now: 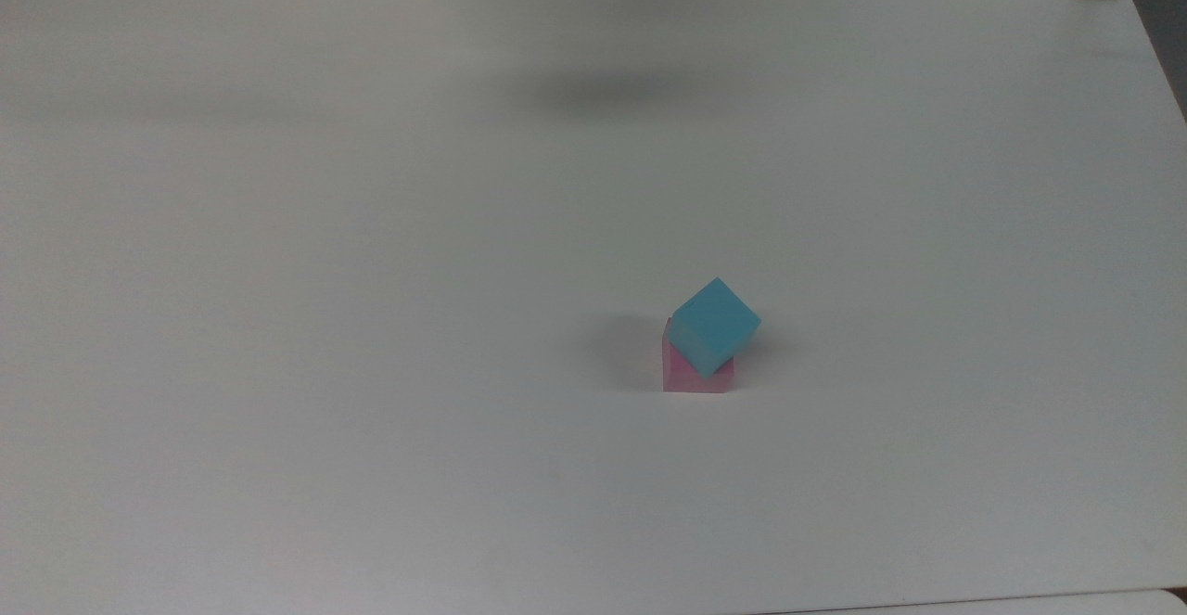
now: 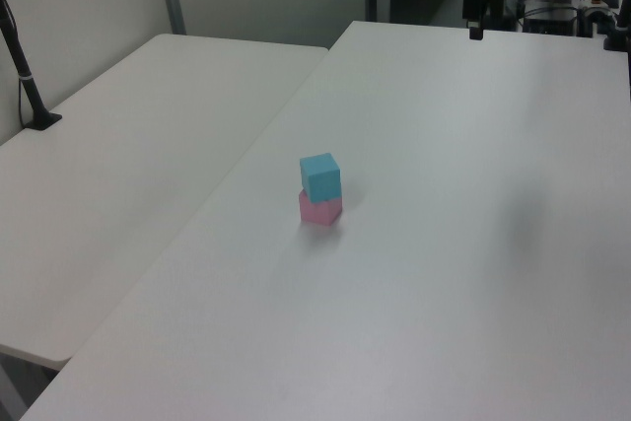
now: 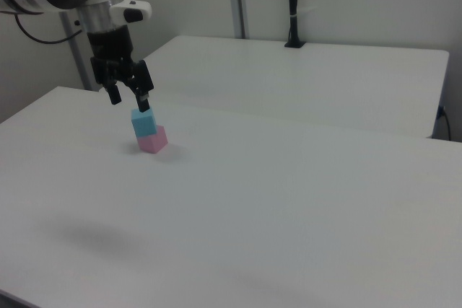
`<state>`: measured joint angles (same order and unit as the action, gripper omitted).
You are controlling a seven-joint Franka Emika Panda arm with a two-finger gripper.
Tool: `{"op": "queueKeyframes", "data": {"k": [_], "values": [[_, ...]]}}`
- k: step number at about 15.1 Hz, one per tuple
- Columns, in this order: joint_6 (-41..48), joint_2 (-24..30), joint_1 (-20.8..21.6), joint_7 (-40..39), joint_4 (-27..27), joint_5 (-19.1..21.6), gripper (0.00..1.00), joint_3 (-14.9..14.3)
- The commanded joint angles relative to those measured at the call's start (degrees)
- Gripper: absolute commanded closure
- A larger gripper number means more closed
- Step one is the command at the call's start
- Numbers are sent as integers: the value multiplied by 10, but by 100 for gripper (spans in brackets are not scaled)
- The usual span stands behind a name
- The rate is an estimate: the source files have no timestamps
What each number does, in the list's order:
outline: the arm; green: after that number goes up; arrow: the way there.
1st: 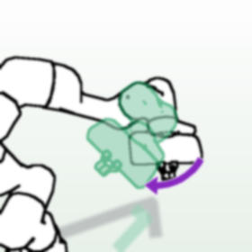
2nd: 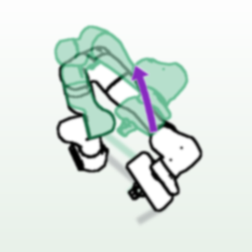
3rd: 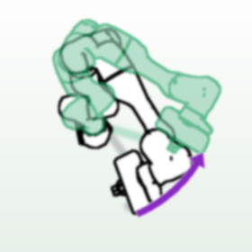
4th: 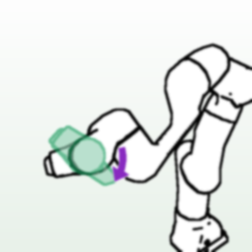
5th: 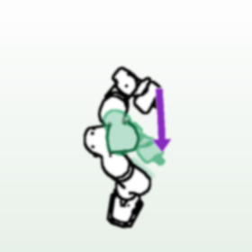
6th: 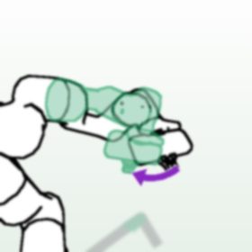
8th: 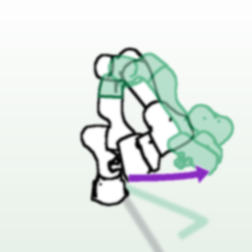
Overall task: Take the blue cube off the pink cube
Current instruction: 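Move the open gripper toward the blue cube atop the pink cube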
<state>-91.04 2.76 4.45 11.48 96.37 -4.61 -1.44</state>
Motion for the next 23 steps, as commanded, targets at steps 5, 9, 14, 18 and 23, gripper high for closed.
{"op": "queueKeyframes", "data": {"k": [5,9,14,18,23], "values": [[-16,-18,-7,-57,0,3,0,8],[-20,-62,-3,-57,-45,31,0,8],[-70,-186,24,-57,-166,62,0,7],[-205,-272,63,-62,-218,53,0,3],[-268,-330,109,-71,-239,-15,0,4]]}}
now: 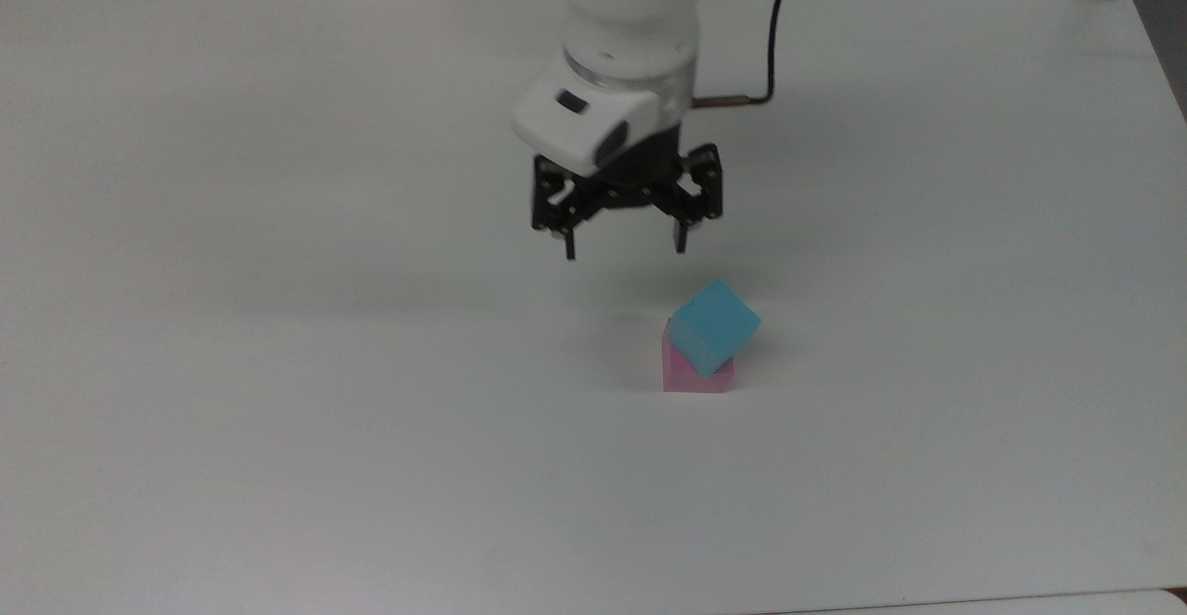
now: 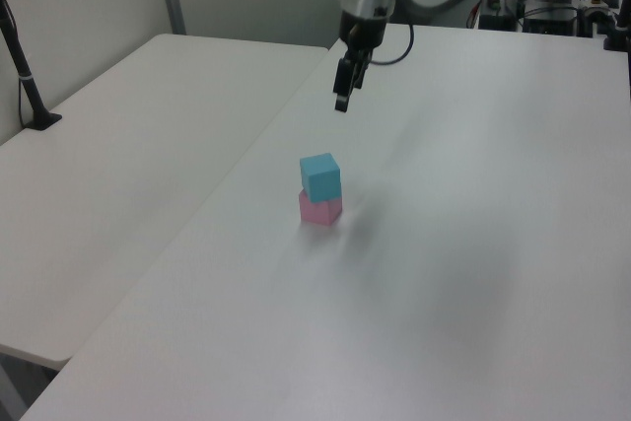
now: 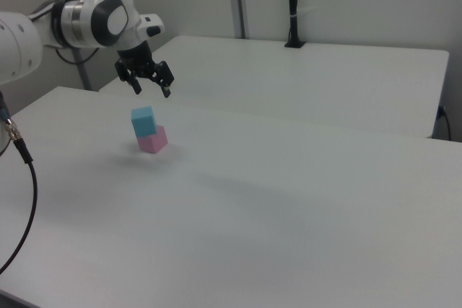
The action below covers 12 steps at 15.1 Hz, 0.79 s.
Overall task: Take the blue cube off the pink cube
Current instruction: 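Lower the gripper around the blue cube and close on it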
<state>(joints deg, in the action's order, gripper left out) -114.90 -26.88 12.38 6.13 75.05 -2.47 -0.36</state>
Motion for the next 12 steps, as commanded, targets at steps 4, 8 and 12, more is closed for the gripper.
{"op": "queueKeyframes", "data": {"k": [4,8,12], "values": [[-67,-75,68,-43,-25,-60,0,-12],[-88,-99,79,-43,-26,-62,0,-18],[-88,-107,81,-43,-25,-62,0,-17]]}}
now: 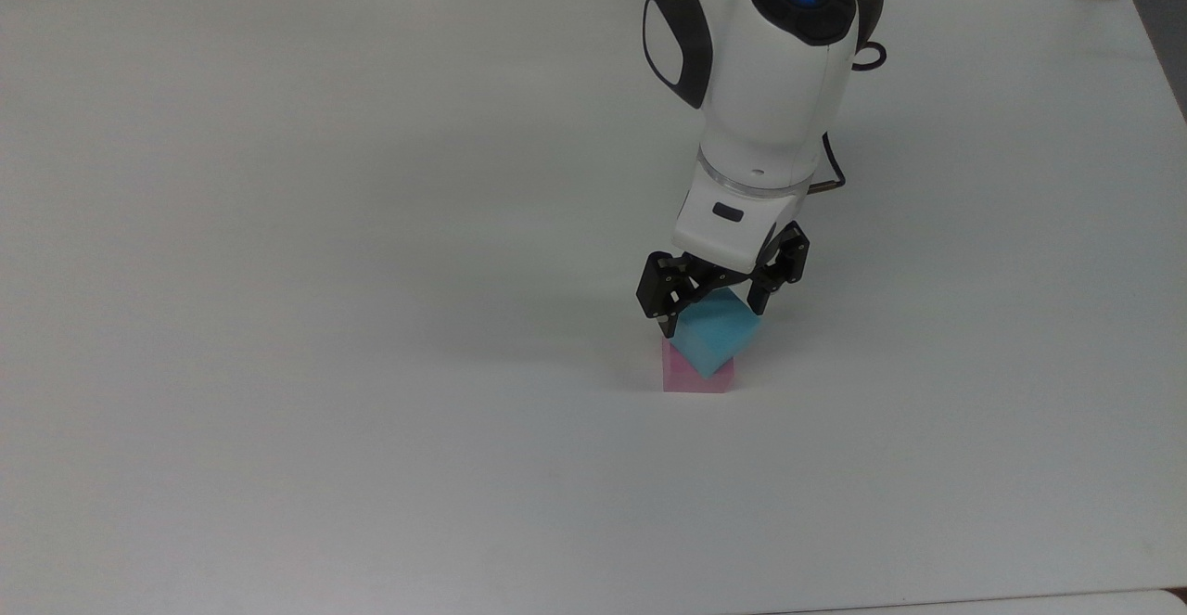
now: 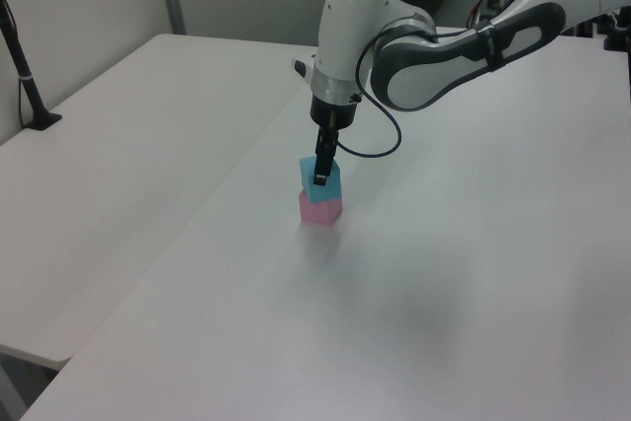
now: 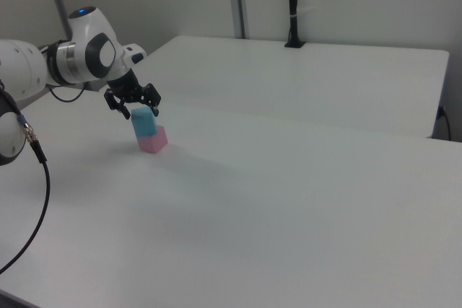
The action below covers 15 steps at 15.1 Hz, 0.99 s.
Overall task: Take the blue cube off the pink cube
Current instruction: 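Lower the gripper around the blue cube and close on it, then lift the blue cube up off the pink cube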
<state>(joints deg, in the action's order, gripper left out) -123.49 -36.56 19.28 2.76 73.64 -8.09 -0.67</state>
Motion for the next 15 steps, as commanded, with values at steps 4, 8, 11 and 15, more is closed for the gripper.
{"op": "queueKeyframes", "data": {"k": [4,8,11,15], "values": [[6,-6,12,-6,-10,-16,76,-12],[61,83,-9,15,31,-1,76,6],[83,209,-58,18,170,33,74,62],[99,296,-91,90,293,43,72,109]]}}
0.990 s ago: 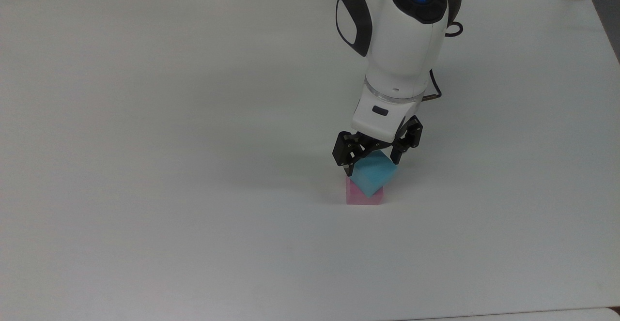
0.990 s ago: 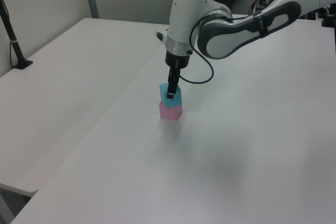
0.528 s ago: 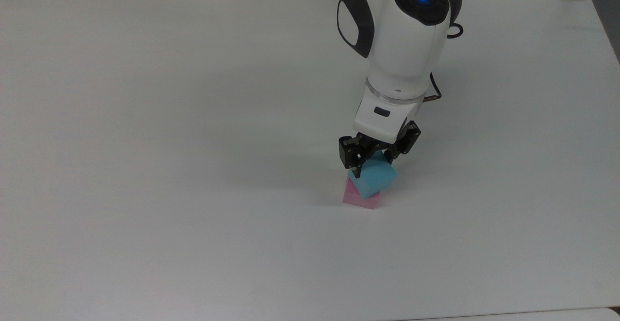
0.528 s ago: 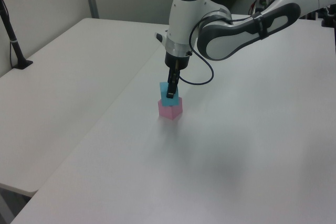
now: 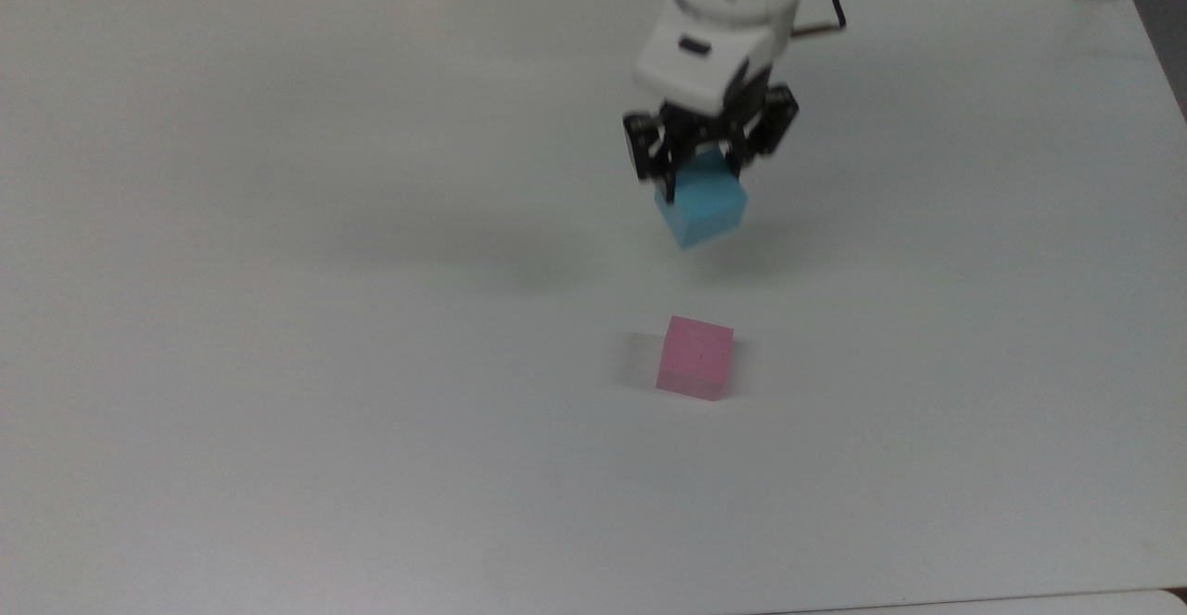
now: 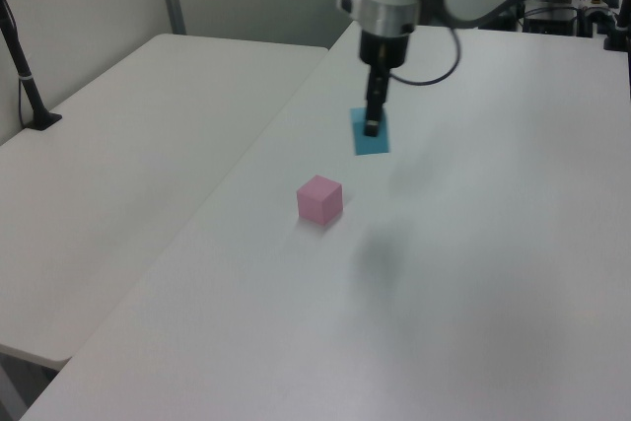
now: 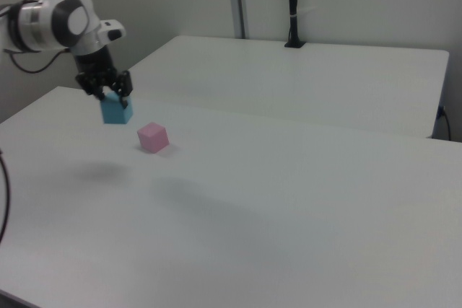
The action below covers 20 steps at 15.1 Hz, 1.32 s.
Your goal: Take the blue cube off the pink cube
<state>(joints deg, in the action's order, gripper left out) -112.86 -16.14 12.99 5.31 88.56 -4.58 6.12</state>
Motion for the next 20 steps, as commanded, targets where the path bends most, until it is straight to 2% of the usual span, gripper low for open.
{"op": "queueKeyframes", "data": {"k": [1,3,5,8,11,16,17,18,20], "values": [[-8,100,-34,87,170,8,72,56],[-14,101,-36,140,209,7,68,71],[-31,94,-31,174,229,5,64,74],[-62,64,-29,177,225,5,64,74],[-96,25,-34,178,224,-14,64,74],[-97,19,-38,182,229,-17,61,73],[-95,19,-37,182,230,-17,53,73],[-93,18,-37,185,231,-17,40,74],[-90,18,-38,214,235,-17,0,73]]}}
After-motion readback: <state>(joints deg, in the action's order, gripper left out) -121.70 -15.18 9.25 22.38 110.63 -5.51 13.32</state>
